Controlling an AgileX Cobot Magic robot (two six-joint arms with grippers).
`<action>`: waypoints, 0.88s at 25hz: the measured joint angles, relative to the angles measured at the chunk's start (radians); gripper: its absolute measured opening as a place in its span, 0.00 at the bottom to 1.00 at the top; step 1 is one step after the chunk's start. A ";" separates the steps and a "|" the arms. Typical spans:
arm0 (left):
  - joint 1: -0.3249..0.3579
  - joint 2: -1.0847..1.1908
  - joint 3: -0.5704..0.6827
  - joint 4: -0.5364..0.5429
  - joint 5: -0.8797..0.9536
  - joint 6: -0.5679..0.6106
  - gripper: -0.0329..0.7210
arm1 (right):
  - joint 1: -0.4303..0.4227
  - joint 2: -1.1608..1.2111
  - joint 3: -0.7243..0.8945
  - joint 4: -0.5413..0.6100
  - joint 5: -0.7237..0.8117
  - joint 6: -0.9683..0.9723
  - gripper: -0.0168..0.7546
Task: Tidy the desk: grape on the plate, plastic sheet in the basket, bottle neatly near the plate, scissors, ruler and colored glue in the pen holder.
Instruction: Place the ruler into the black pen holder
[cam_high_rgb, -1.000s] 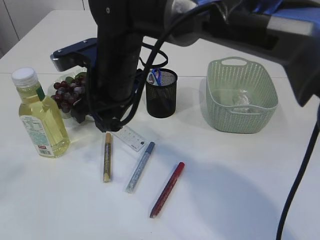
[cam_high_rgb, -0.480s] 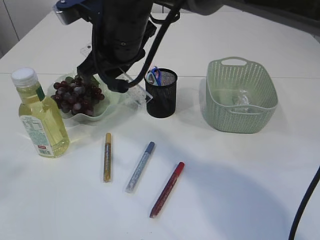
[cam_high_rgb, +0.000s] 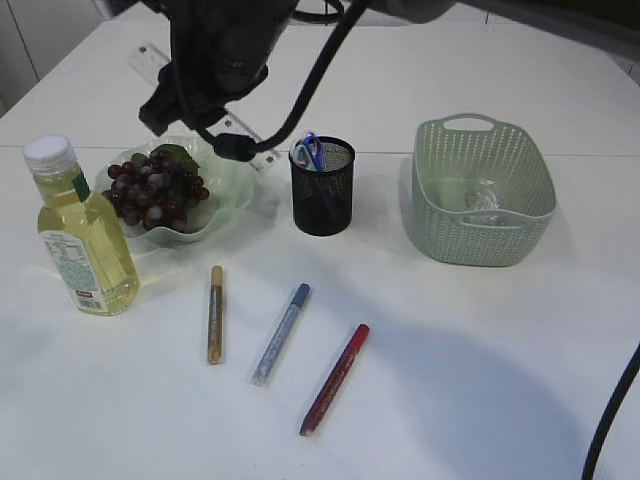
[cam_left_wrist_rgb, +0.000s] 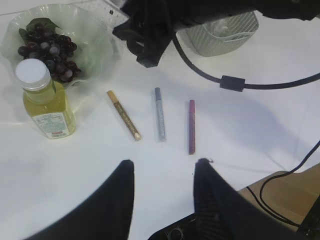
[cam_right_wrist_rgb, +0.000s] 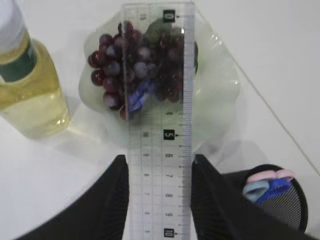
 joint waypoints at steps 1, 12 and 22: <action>0.000 0.000 0.000 0.000 0.000 0.000 0.43 | -0.004 -0.005 0.000 0.000 -0.026 -0.002 0.43; 0.000 0.000 0.000 0.002 0.000 0.000 0.44 | -0.071 -0.231 0.334 -0.001 -0.442 -0.004 0.43; 0.000 0.000 0.000 0.002 0.000 0.000 0.43 | -0.209 -0.377 0.747 0.062 -0.927 0.086 0.43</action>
